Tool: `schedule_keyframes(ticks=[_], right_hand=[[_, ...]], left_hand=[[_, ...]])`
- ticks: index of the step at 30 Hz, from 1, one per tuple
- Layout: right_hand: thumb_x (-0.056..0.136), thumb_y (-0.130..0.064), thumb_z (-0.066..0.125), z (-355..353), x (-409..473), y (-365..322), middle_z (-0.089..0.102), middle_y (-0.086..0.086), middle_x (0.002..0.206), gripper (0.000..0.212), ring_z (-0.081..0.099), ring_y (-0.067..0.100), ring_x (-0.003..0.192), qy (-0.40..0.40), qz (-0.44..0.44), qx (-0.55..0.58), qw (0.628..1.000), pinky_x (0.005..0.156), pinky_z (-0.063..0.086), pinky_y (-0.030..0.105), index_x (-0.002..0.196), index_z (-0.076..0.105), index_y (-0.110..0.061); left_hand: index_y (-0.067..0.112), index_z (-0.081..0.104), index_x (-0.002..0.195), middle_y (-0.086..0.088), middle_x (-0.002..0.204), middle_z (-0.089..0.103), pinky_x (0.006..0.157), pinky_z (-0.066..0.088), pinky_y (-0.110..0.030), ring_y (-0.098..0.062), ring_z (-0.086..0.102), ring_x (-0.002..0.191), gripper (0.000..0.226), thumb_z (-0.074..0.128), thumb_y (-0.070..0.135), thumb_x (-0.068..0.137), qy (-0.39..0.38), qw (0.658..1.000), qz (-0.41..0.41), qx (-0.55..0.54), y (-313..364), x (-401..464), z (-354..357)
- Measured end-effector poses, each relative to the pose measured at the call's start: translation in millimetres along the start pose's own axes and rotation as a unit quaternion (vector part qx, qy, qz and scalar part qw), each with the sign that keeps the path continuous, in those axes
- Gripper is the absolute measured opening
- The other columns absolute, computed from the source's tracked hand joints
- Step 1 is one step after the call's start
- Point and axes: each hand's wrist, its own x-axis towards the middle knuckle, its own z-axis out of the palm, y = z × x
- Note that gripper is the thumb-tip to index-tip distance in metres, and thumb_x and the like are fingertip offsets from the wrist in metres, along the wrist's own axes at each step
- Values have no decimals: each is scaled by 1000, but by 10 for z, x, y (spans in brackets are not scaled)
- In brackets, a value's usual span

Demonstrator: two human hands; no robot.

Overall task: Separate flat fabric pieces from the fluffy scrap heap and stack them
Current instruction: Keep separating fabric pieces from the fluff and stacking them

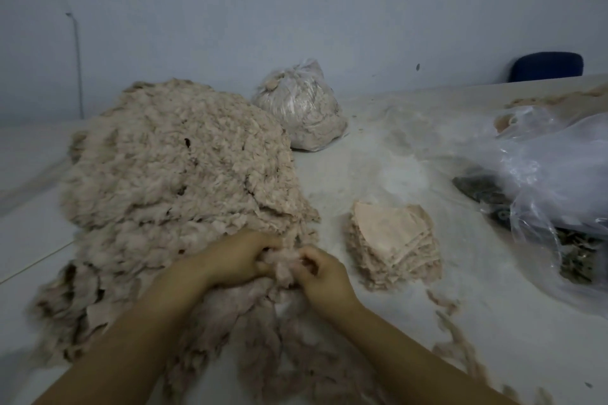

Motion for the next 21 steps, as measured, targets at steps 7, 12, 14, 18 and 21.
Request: schedule_keyframes(ticks=[7,12,14,18,21], right_hand=[[98,-4,45,-427,-56,69,45,7,68,28,56,21,64,171,36,186,967,56,54,30,71,43,-8],[100,-7,42,-715,-98,38,56,-2,61,23,69,24,63,86,44,205,974,49,51,21,77,43,-10],[99,-2,42,-727,-99,-12,66,5,71,16,69,19,62,46,32,237,970,54,56,23,90,53,-9],[94,0,51,-806,-112,-12,64,-5,77,26,65,14,63,26,-48,119,991,60,54,21,93,64,-22],[89,2,57,-837,-141,3,63,-21,75,33,59,0,68,33,-72,28,996,64,45,14,88,64,-30]], left_hand=[[12,65,106,1,108,67,77,43,-21,-14,60,99,23,53,29,96,52,996,-62,25,-287,41,85],[21,59,123,10,113,64,86,43,-8,5,58,98,50,71,40,78,67,976,-51,-201,-11,122,138],[21,57,127,6,124,62,98,43,-19,-6,59,112,59,60,53,77,51,939,-43,-337,236,192,179],[15,64,107,-10,101,69,74,55,-37,-26,65,90,60,45,63,77,2,805,-123,-581,547,324,273],[13,63,100,-11,95,61,65,53,-30,-19,61,78,25,64,27,80,88,761,-136,-629,592,397,276]])
